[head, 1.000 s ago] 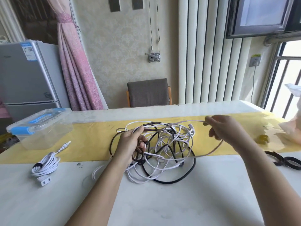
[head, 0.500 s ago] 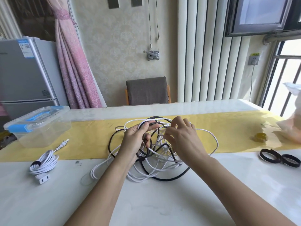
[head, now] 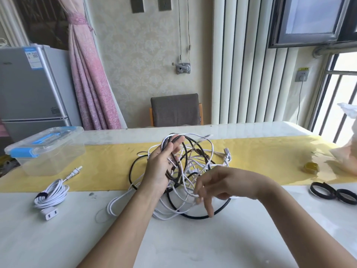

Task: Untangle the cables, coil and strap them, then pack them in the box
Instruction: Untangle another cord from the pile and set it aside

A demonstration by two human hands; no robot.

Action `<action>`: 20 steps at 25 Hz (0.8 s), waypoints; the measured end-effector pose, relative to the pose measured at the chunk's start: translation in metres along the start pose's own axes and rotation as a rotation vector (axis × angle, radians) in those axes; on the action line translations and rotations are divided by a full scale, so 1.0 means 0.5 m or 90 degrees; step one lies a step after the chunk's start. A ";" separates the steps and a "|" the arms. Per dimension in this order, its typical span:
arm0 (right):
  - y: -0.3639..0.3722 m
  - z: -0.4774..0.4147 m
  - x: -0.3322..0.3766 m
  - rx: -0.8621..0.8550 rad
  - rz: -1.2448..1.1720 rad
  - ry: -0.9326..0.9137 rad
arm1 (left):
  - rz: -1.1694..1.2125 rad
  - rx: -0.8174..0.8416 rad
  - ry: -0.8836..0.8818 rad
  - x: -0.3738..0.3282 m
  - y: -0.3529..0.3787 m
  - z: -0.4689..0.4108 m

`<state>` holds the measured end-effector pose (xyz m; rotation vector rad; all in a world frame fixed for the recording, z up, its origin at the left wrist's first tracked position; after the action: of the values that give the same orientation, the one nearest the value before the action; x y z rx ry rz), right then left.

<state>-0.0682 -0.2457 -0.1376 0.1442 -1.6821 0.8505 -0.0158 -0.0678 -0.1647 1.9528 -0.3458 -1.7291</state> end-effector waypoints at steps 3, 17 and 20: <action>0.010 -0.001 -0.014 0.032 0.088 0.069 | 0.019 0.011 -0.012 -0.007 -0.008 -0.010; -0.041 0.011 0.003 -0.352 -0.090 -0.043 | -0.292 -0.105 -0.036 0.020 -0.045 -0.026; -0.032 0.004 -0.001 -0.282 -0.123 -0.095 | -0.246 -0.060 -0.070 0.020 -0.045 -0.024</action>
<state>-0.0612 -0.2587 -0.1309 0.0656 -1.9210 0.3163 -0.0055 -0.0518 -0.1843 1.9536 0.0839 -2.0551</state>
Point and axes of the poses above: each hand's wrist, its own z-axis away from the middle knuckle, its own y-axis out of the palm, x = y × z, the point moved 1 cm from there along -z, towards the middle knuckle, and after that the axes turned 15 degrees about -x, right-handed, at the moved point
